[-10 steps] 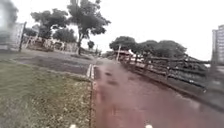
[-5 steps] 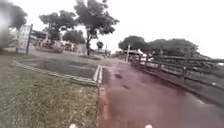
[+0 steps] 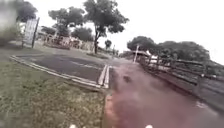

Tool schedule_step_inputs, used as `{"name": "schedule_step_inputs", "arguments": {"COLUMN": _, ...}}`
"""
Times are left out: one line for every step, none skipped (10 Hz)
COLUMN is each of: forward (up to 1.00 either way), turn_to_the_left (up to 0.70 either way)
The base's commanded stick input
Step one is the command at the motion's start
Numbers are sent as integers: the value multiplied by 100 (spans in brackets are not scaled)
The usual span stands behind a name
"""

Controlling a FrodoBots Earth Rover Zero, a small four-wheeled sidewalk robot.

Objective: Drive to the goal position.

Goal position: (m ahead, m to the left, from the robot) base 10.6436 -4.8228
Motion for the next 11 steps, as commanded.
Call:
{"name": "schedule_step_inputs", "arguments": {"forward": 79, "turn_to_the_left": -36}}
{"name": "schedule_step_inputs", "arguments": {"forward": 0, "turn_to_the_left": -85}}
{"name": "schedule_step_inputs", "arguments": {"forward": 0, "turn_to_the_left": -85}}
{"name": "schedule_step_inputs", "arguments": {"forward": 0, "turn_to_the_left": -85}}
{"name": "schedule_step_inputs", "arguments": {"forward": 0, "turn_to_the_left": -85}}
{"name": "schedule_step_inputs", "arguments": {"forward": 0, "turn_to_the_left": -85}}
{"name": "schedule_step_inputs", "arguments": {"forward": 0, "turn_to_the_left": -85}}
{"name": "schedule_step_inputs", "arguments": {"forward": 0, "turn_to_the_left": -85}}
{"name": "schedule_step_inputs", "arguments": {"forward": 0, "turn_to_the_left": -85}}
{"name": "schedule_step_inputs", "arguments": {"forward": 0, "turn_to_the_left": -85}}
{"name": "schedule_step_inputs", "arguments": {"forward": 0, "turn_to_the_left": -85}}
